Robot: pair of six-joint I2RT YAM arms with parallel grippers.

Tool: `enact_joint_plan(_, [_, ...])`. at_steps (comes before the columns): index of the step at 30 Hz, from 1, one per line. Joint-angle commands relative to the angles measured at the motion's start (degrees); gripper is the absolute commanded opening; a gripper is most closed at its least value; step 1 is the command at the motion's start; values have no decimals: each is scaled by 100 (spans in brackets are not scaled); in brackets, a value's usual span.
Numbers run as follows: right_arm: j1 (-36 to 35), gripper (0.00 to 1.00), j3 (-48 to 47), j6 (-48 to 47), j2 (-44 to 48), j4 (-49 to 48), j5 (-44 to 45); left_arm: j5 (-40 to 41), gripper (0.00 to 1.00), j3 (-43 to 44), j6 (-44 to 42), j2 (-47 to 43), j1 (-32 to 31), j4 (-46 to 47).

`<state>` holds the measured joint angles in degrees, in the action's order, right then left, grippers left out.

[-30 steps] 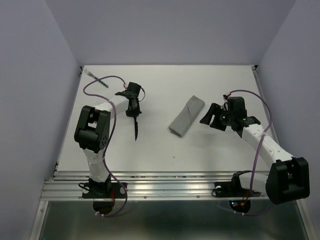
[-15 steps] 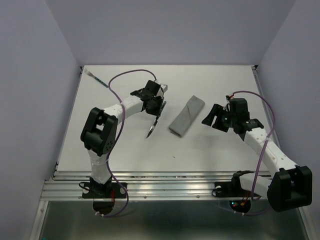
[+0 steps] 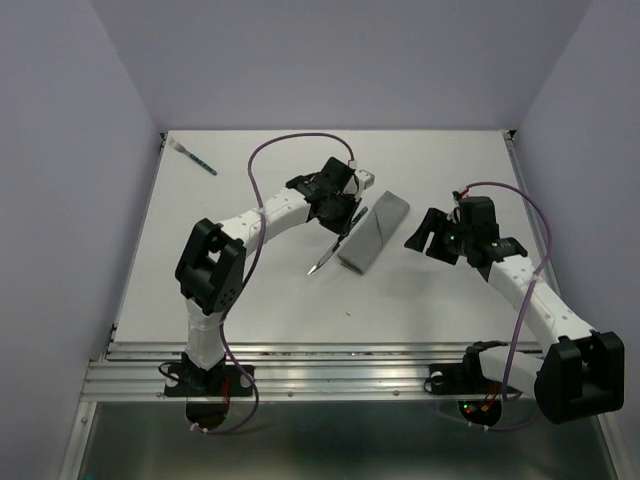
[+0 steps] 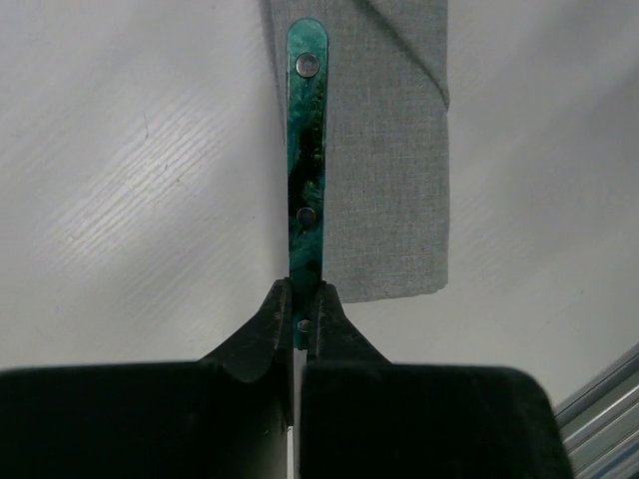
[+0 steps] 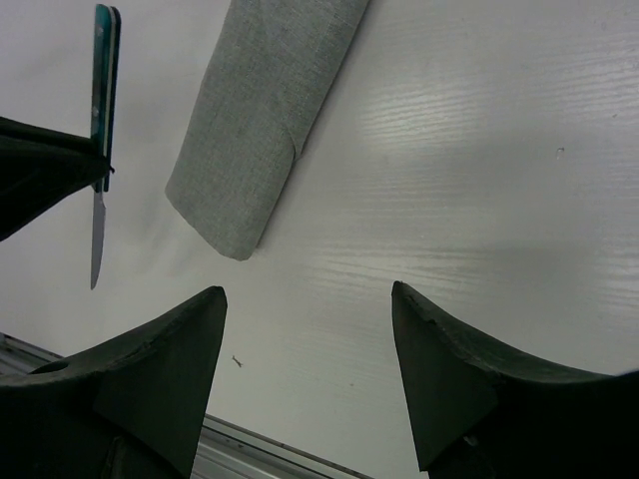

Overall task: Fold the napkin into a case and place the utensils inside
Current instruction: Insert the knife into the folded napkin.

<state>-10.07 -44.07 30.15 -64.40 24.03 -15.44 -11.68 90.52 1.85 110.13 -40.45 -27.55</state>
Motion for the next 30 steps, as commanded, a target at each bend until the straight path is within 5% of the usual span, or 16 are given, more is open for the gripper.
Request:
enact_joint_plan(1, [22,73,-49,-97,68,-56,-20,96,0,229,-158,141,-68,-453])
enact_joint_plan(30, [22,73,-93,-176,209,-13,-20,316,0,2276,756,1863,-306,-1349])
